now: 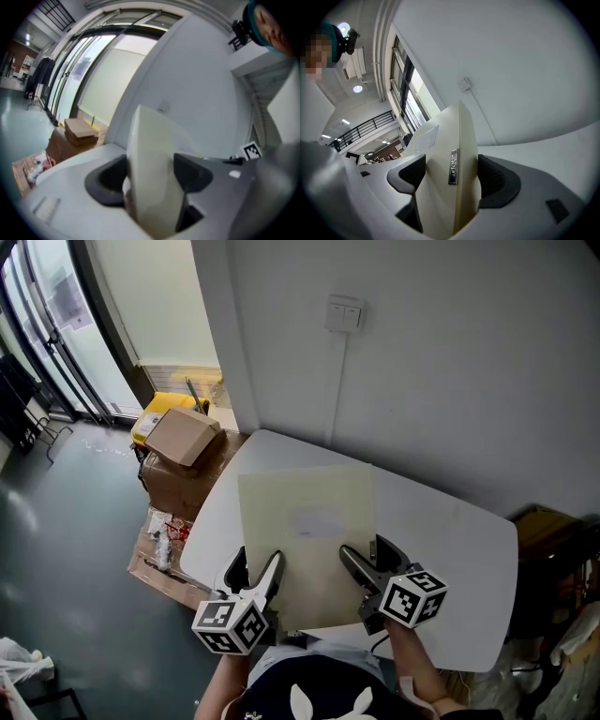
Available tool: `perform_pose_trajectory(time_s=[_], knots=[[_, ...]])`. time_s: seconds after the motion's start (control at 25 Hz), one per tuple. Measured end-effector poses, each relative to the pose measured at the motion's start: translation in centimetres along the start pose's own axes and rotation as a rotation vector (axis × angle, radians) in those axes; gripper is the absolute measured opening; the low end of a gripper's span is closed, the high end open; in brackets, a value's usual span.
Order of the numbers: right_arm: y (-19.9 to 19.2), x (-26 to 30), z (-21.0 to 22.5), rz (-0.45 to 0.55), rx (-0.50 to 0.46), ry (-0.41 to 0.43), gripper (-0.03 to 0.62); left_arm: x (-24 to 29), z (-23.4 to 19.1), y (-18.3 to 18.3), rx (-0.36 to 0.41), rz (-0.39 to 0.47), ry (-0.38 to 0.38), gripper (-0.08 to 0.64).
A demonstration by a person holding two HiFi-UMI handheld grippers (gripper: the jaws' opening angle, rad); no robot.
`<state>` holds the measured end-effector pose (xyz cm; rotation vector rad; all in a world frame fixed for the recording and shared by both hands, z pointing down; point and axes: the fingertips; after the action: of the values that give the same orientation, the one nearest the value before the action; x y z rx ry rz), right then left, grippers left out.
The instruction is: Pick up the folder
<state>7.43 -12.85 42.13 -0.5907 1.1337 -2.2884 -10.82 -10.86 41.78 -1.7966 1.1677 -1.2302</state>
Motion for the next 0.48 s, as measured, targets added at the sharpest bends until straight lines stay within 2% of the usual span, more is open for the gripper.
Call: perform_pose_trajectory(time_s=[0.48], knots=[[1.1,-0.3,-1.5,0.008,-0.037,0.007,0.321,-1.2,0.2,1.2,-0.002,0.036,0.003,0.305]])
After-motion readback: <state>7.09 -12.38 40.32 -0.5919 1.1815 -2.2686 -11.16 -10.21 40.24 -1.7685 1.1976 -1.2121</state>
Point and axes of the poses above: the fingertips, and each gripper's own axes: x forward along the fingers, z to its right, y out of its top, and after that the axes turned 14 degrees about y, right-handed
